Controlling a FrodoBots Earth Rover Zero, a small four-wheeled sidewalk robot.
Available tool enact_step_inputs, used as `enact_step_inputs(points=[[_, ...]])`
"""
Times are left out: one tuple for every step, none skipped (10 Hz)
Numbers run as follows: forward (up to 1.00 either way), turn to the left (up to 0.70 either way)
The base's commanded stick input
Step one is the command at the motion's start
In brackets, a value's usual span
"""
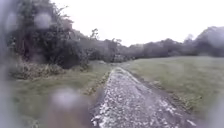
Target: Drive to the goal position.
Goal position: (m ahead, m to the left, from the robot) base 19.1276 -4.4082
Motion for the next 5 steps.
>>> enact_step_inputs(points=[[0.85,0.00],[0.85,0.00],[0.85,0.00],[0.85,-0.05],[0.85,-0.28]])
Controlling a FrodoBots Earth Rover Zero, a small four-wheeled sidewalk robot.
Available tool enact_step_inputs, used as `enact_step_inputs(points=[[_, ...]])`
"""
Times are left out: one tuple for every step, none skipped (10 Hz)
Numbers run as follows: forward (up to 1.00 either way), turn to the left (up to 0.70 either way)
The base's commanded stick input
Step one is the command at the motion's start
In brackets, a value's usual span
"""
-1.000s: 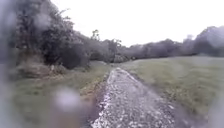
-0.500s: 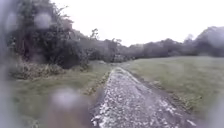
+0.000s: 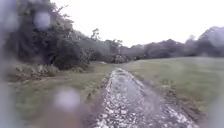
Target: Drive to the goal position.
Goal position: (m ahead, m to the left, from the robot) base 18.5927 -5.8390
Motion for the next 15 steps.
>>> enact_step_inputs(points=[[0.85,-0.34],[0.85,-0.23],[0.85,-0.06],[0.85,0.00],[0.85,0.00],[0.85,0.00],[0.85,-0.02],[0.85,-0.07],[0.85,-0.26],[0.85,-0.34],[0.85,-0.34],[0.85,-0.34],[0.85,0.00],[0.85,0.00],[0.85,0.00]])
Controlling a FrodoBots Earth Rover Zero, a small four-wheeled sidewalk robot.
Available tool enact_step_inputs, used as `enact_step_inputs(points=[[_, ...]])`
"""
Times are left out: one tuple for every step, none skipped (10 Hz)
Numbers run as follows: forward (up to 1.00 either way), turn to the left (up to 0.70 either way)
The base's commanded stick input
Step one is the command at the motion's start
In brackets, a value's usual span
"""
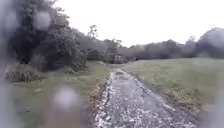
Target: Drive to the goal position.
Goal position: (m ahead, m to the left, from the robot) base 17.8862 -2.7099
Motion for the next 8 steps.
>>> enact_step_inputs(points=[[0.85,0.00],[0.85,0.00],[0.85,0.00],[0.85,0.00],[0.85,0.00],[0.85,0.00],[0.85,-0.01],[0.85,-0.03]])
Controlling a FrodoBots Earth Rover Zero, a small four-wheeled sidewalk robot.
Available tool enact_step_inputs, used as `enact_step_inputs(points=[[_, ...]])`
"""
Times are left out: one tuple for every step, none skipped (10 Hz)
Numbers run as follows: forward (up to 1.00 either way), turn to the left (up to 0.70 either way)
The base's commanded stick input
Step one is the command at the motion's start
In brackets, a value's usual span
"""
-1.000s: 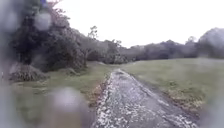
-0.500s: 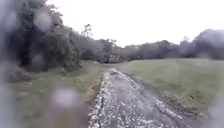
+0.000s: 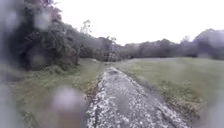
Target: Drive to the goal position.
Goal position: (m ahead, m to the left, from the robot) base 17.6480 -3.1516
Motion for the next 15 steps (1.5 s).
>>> enact_step_inputs(points=[[0.85,-0.24],[0.85,-0.11],[0.85,-0.03],[0.85,0.00],[0.85,0.00],[0.85,0.00],[0.85,0.00],[0.85,0.00],[0.85,-0.03],[0.85,-0.28],[0.85,-0.14],[0.85,-0.05],[0.85,0.00],[0.85,0.00],[0.85,0.00]])
